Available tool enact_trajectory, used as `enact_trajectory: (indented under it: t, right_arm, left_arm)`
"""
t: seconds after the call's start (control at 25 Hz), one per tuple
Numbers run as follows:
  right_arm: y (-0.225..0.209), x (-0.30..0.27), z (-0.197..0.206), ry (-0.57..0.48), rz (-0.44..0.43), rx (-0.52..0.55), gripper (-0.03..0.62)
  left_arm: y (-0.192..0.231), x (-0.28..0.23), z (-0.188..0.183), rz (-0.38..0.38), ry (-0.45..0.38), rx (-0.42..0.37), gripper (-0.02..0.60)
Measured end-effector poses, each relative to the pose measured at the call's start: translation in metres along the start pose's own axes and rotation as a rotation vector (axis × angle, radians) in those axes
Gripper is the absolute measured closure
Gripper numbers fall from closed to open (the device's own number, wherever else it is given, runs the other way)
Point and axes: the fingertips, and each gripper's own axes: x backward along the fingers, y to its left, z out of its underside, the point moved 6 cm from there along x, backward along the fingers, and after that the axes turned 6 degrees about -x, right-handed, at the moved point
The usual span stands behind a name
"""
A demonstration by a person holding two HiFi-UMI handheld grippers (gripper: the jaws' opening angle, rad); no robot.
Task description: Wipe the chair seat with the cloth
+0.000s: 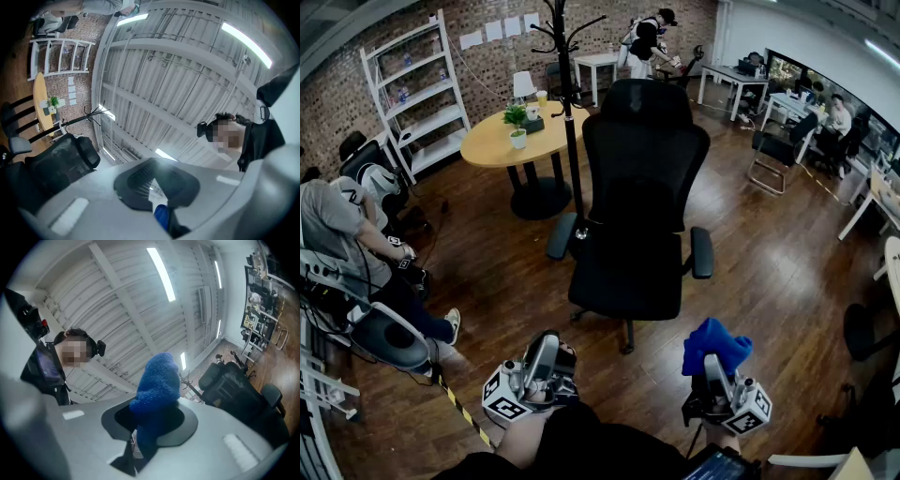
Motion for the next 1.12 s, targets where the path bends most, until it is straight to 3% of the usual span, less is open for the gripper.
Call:
enact_trajectory:
  t: [0.28,0.52,0.76,1.0,1.12]
  right_arm:
    - [-0.067,-0.041,0.003,0.03,0.021,0.006,0.514]
    - [-0.148,-0.12,0.017,0.056,0.061,0.041,0.514]
    - [-0.218,-0.217,0.02,0.055,0.118,0.061,0.514]
    - [-0.265,-0.265,0.027,0.11,0.176,0.042,0.514]
    - [-0.295,-0.278,0.031,0.141,0.188,0.028,0.514]
  left_arm:
    - [0.076,-0.028,0.003,-0.009,-0.016,0.016,0.578]
    - [0.2,-0.064,0.0,0.002,-0.018,0.06,0.578]
    - [0.31,-0.126,-0.022,0.035,0.037,0.142,0.578]
    - [0.375,-0.157,-0.022,-0.007,0.055,0.2,0.578]
    - [0.391,-0.164,-0.011,-0.022,0.065,0.19,0.578]
